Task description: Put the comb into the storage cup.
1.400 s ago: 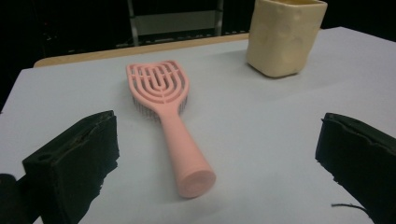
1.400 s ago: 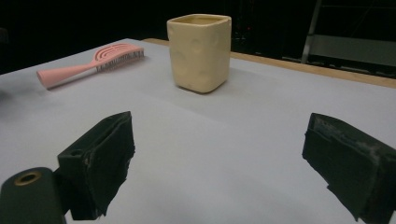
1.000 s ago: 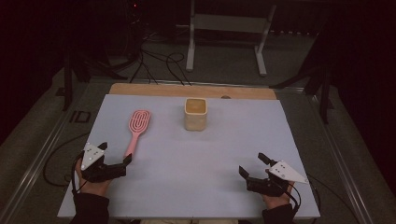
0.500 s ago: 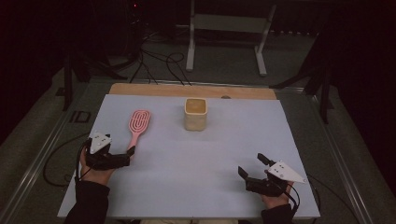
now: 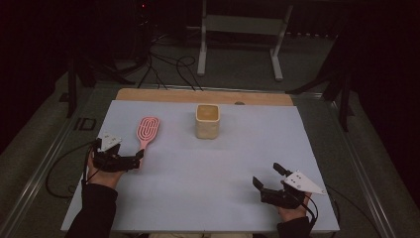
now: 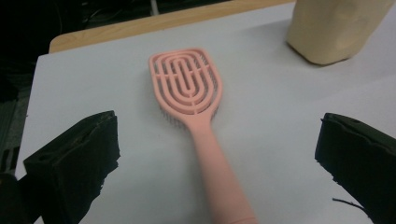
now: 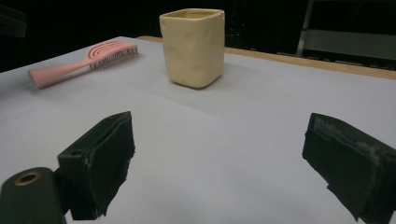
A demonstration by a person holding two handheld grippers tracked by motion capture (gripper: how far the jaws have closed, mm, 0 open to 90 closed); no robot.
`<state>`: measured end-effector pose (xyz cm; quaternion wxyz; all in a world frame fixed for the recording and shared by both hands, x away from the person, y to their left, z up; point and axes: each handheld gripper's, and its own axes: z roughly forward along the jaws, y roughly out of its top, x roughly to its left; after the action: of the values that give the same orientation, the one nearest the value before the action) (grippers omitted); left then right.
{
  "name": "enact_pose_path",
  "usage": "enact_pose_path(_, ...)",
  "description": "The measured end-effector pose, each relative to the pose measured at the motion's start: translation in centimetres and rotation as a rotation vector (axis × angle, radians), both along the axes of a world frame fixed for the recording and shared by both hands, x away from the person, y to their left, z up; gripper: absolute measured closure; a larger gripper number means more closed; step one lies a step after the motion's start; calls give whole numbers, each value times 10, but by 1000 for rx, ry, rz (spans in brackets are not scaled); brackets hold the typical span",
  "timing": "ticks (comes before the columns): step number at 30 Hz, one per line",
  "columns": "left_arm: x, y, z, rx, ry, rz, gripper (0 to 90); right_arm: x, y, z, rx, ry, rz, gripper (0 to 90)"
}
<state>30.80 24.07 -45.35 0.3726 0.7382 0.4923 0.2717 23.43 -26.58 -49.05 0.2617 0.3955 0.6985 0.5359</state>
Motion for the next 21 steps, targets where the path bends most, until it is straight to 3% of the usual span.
enact_pose_path(7, 11, -2, 2, 43, 40, 6, 4, 0, -1, 0, 0, 2, -2, 89)
enact_pose_path(21, 31, -8, 5, 80, 105, 37, 4, 1, 0, -1, -5, 2, 0, 89)
